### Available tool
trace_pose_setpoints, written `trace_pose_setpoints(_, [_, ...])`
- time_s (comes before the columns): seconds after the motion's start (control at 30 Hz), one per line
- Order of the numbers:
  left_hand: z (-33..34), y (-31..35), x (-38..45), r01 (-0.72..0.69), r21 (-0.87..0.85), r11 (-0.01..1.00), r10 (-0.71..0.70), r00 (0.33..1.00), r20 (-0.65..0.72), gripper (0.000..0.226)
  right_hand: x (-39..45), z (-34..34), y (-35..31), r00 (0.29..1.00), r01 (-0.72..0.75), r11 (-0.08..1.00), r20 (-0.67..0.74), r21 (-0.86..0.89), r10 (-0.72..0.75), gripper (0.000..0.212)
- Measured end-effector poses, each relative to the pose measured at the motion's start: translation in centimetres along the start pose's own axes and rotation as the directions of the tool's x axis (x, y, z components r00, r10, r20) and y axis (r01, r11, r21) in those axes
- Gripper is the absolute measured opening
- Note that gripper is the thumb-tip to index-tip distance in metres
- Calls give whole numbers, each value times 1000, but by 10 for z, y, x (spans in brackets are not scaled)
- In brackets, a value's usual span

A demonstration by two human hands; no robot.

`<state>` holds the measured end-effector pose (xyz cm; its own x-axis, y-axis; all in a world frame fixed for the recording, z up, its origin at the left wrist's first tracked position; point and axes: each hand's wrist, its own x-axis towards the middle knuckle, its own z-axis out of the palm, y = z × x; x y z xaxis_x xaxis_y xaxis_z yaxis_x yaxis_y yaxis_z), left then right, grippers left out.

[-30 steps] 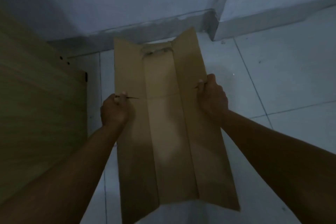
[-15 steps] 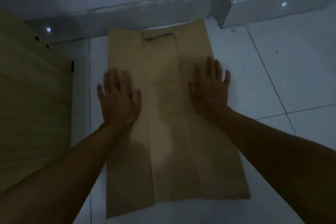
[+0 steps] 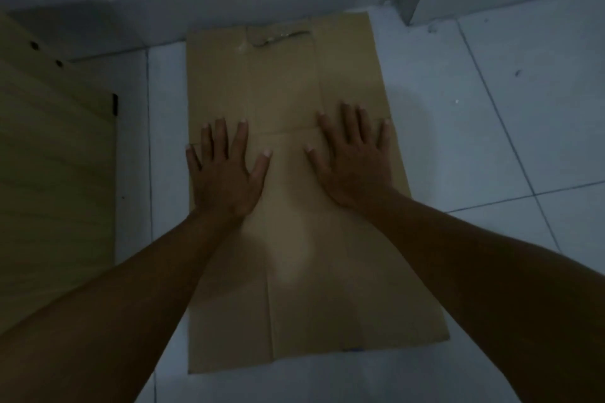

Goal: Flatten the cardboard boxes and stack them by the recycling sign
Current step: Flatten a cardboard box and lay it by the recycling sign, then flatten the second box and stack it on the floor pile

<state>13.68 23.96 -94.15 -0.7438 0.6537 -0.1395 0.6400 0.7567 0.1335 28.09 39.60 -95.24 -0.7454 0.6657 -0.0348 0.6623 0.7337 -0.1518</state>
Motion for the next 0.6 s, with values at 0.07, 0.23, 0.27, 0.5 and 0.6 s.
trace_pose_setpoints(0.07, [-16, 4, -6, -9, -4, 1000, 9, 1000, 22, 70, -1, -13, 0, 999, 5, 1000, 47, 5, -5, 67])
trace_pose_setpoints(0.23, [-110, 22, -44, -71, -10, 997, 71, 997, -42, 63, -37, -104, -12, 995, 78, 996, 53, 51, -81, 58])
trace_pose_setpoints(0.27, [-135, 26, -52, -85, -12, 996, 84, 994, -63, 60, -46, -132, -17, 993, 118, 992, 19, 55, -119, 56])
trace_pose_setpoints(0.5, [-378, 46, -105, -194, -53, 980, 172, 947, -273, 46, -69, -374, -65, 958, 255, 949, -179, 186, -222, 49])
trace_pose_setpoints(0.6, [-500, 53, -121, -188, -66, 980, 156, 929, -336, 44, -67, -487, -94, 920, 335, 923, -277, 187, -277, 46])
